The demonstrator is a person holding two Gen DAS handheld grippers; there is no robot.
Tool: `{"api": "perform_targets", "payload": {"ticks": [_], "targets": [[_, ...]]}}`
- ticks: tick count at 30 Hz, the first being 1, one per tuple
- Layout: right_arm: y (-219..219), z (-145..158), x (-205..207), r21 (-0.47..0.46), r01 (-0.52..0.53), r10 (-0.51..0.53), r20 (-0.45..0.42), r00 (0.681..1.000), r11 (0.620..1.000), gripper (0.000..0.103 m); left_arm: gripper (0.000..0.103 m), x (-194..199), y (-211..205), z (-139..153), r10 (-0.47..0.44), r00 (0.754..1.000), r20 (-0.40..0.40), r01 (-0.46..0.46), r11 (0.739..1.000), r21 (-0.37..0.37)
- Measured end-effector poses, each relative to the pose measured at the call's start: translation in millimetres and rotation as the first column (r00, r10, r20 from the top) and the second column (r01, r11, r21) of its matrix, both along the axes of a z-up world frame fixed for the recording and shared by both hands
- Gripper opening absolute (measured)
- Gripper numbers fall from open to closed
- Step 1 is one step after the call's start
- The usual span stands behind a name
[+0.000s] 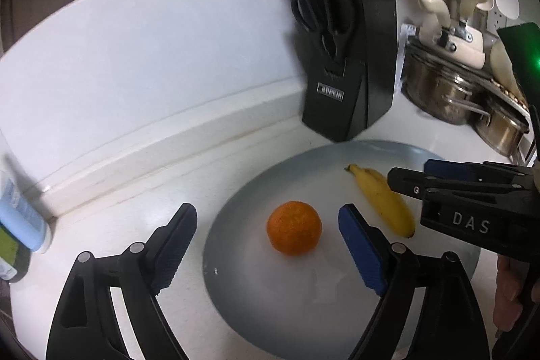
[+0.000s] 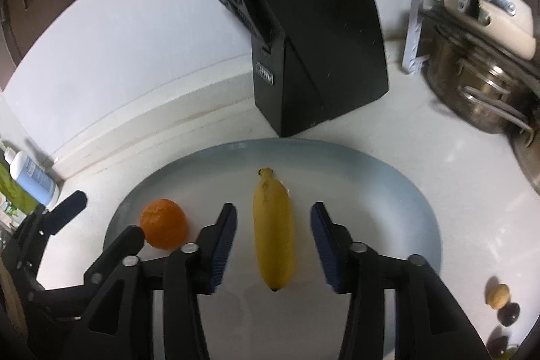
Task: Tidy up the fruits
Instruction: 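Open the left tool onto the plate while the right tool releases the banana beside it, then withdraw both tools from the plate back toward the remaining fruits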
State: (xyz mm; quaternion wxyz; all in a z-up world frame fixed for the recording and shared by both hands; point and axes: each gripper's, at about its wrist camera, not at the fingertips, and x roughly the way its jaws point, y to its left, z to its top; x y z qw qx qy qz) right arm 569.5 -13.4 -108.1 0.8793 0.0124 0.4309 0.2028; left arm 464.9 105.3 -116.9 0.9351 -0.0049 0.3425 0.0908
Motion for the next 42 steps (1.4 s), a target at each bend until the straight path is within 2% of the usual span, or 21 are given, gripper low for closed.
{"api": "perform_targets", "payload": {"ticks": [6,9,14,19,24,30,35,38,42], "targets": [[-13.8,22.6,-20.5,0.006,0.042,-0.042,0.069,0.997,0.999,0.059,0.086,-15.6,-5.8,21.1,0.011,0.999,0.041,-0.012,1.0,0.008],[-23.8,34.7,-32.9,0.008,0.072,-0.073,0.094,0.993,0.997,0.062,0.086,-24.6,-10.0,34.3,0.0,0.997,0.071,0.001,1.0,-0.012],[-41.9,53.0,-51.3,0.019,0.114,-0.116,0.13,0.985,0.993,0.066,0.086,-39.2,-25.0,56.8,-0.019,0.993,0.118,0.018,1.0,0.002],[-62.0,72.5,-75.3,0.036,0.165,-0.169,0.183,0.968,0.986,0.068,0.087,-54.4,-42.0,80.3,-0.046,0.984,0.172,0.044,0.999,0.011],[-82.8,89.1,-99.3,0.052,0.212,-0.218,0.227,0.949,0.976,0.074,0.09,-69.3,-62.3,97.9,-0.088,0.972,0.218,0.082,0.996,0.038],[-113.2,104.1,-127.8,0.07,0.275,-0.284,0.262,0.922,0.959,0.08,0.093,-87.7,-90.4,113.9,-0.144,0.957,0.252,0.136,0.989,0.05],[-141.0,112.3,-150.7,0.084,0.34,-0.35,0.286,0.892,0.937,0.082,0.096,-99.0,-115.2,121.7,-0.191,0.945,0.267,0.183,0.982,0.053],[-158.5,117.1,-166.6,0.082,0.394,-0.399,0.308,0.863,0.915,0.087,0.098,-104.2,-129.1,123.5,-0.221,0.937,0.272,0.213,0.975,0.059],[-178.9,121.1,-185.0,0.08,0.449,-0.448,0.336,0.828,0.89,0.087,0.098,-109.9,-147.8,126.1,-0.259,0.924,0.283,0.25,0.966,0.067]]}}
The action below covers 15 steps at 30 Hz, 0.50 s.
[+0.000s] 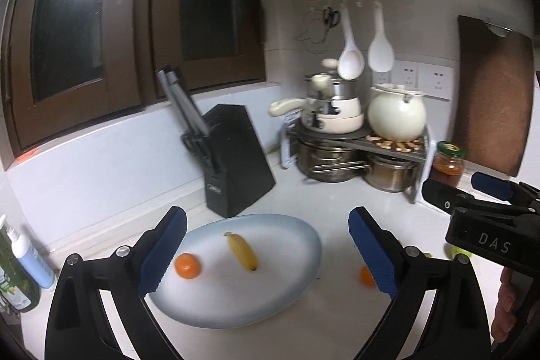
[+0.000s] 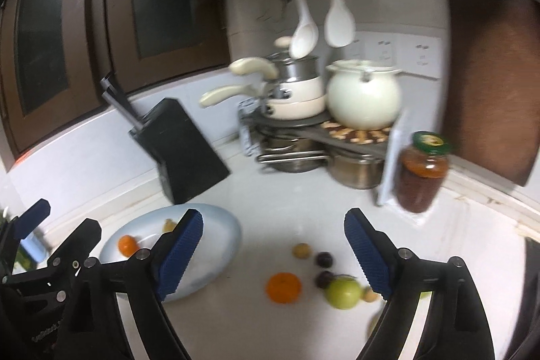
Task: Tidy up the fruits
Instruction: 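Withdraw both tools from the plate back toward the remaining fruits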
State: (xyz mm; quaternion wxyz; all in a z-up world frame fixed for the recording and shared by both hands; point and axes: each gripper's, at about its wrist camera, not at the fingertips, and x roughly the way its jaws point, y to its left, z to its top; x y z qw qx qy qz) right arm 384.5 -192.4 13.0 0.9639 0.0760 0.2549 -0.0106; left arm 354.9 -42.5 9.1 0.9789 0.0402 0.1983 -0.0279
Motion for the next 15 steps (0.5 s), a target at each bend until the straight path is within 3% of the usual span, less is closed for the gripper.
{"api": "perform_targets", "payload": {"ticks": [15], "targets": [[-56.8,7.8,-52.5,-0.028,0.176,-0.174,0.045,0.984,0.984,0.087,0.1,-16.9,-58.3,4.3,-0.138,0.99,0.037,0.136,0.99,0.038]]}}
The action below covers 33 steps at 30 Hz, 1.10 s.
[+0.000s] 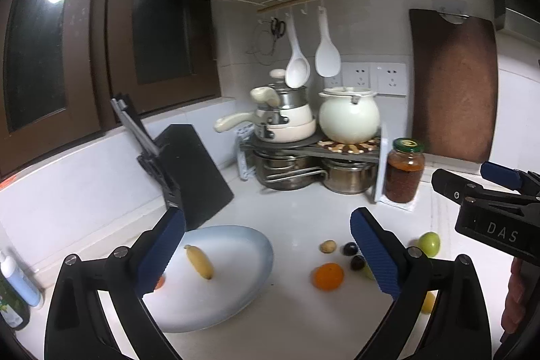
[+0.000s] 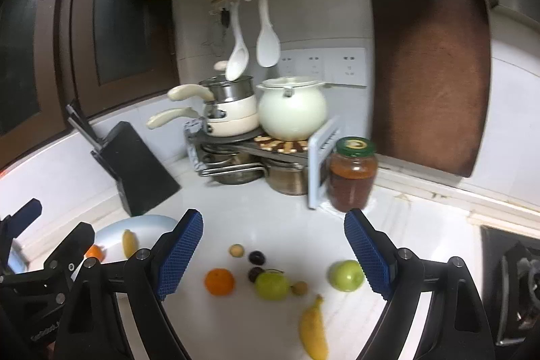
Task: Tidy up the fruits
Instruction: 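Withdraw both tools from the plate back toward the remaining fruits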
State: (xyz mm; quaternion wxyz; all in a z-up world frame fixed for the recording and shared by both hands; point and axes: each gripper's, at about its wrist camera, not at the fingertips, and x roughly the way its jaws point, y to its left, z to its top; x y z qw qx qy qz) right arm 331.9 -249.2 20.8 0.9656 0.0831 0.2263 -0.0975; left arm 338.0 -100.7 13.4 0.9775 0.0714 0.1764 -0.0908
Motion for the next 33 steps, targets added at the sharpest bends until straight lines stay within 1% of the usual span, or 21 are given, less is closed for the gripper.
{"api": "perform_targets", "payload": {"ticks": [5,10,15,21,27,33], "targets": [[-11.6,-6.1,-11.5,0.01,0.044,-0.044,-0.013,0.999,0.999,0.087,0.1,-1.3,-10.3,-5.3,-0.034,0.999,-0.013,0.034,0.999,-0.011],[-22.1,-16.7,-15.9,0.034,0.079,-0.078,-0.045,0.996,0.996,0.087,0.1,-3.3,-22.2,-12.5,-0.065,0.998,-0.002,0.065,0.998,0.016],[-26.9,-29.8,-17.8,0.048,0.097,-0.092,-0.086,0.992,0.994,0.087,0.1,-3.6,-26.5,-23.4,-0.088,0.996,-0.01,0.088,0.996,0.03],[-26.1,-46.0,-15.9,0.052,0.098,-0.091,-0.132,0.987,0.994,0.087,0.1,1.7,-27.7,-38.1,-0.109,0.993,-0.042,0.111,0.993,0.04],[-24.1,-68.9,-13.0,0.09,0.1,-0.081,-0.197,0.977,0.991,0.087,0.1,7.7,-26.5,-54.7,-0.129,0.989,-0.077,0.133,0.99,0.051],[-20.0,-93.3,-6.3,0.097,0.105,-0.077,-0.261,0.962,0.99,0.087,0.1,17.6,-27.4,-75.9,-0.147,0.981,-0.125,0.158,0.984,0.083]]}}
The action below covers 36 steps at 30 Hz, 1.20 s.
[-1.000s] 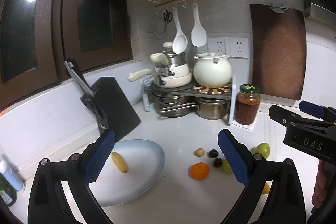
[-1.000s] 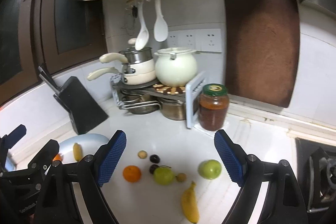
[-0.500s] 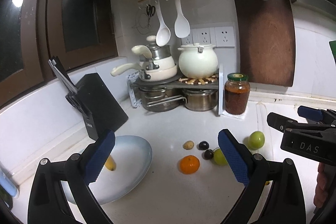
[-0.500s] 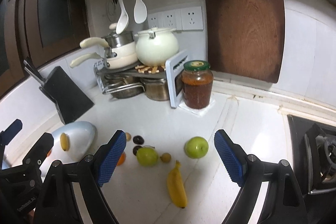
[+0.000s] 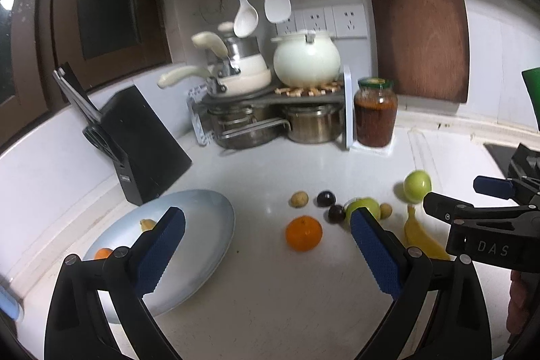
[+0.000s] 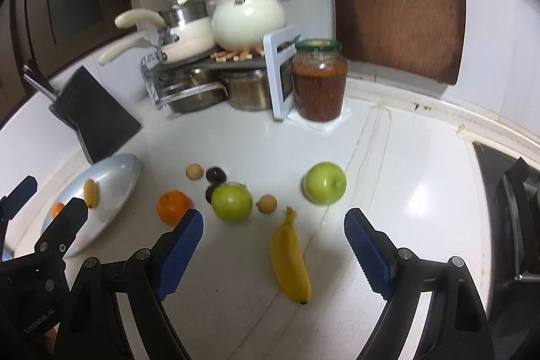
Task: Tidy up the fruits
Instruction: 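Withdraw both tools from the plate back toward the remaining fruits, then lower the left tool around a large orange while the right tool approaches another banana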
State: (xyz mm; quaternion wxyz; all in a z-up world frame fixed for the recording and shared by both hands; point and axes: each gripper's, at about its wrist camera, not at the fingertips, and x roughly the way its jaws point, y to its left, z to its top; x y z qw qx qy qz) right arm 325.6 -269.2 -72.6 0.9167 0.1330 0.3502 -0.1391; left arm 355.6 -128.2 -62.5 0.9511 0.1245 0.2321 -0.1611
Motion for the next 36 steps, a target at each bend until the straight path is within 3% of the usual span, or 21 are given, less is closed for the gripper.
{"api": "perform_targets", "payload": {"ticks": [14,23,36], "targets": [[-4.7,-47.3,20.4,0.02,0.031,-0.029,-0.125,0.992,0.999,0.086,0.099,32.1,-12.2,-44.3,-0.059,0.995,-0.079,0.064,0.996,0.065],[-9.2,-66.5,30.5,0.015,0.052,-0.048,-0.176,0.983,0.999,0.083,0.096,58.3,-22.1,-63.4,-0.081,0.988,-0.133,0.09,0.994,0.068],[-18.0,-81.0,40.9,0.032,0.078,-0.068,-0.233,0.97,0.996,0.07,0.08,89.9,-41.6,-83.2,-0.11,0.96,-0.258,0.122,0.992,0.031]]}}
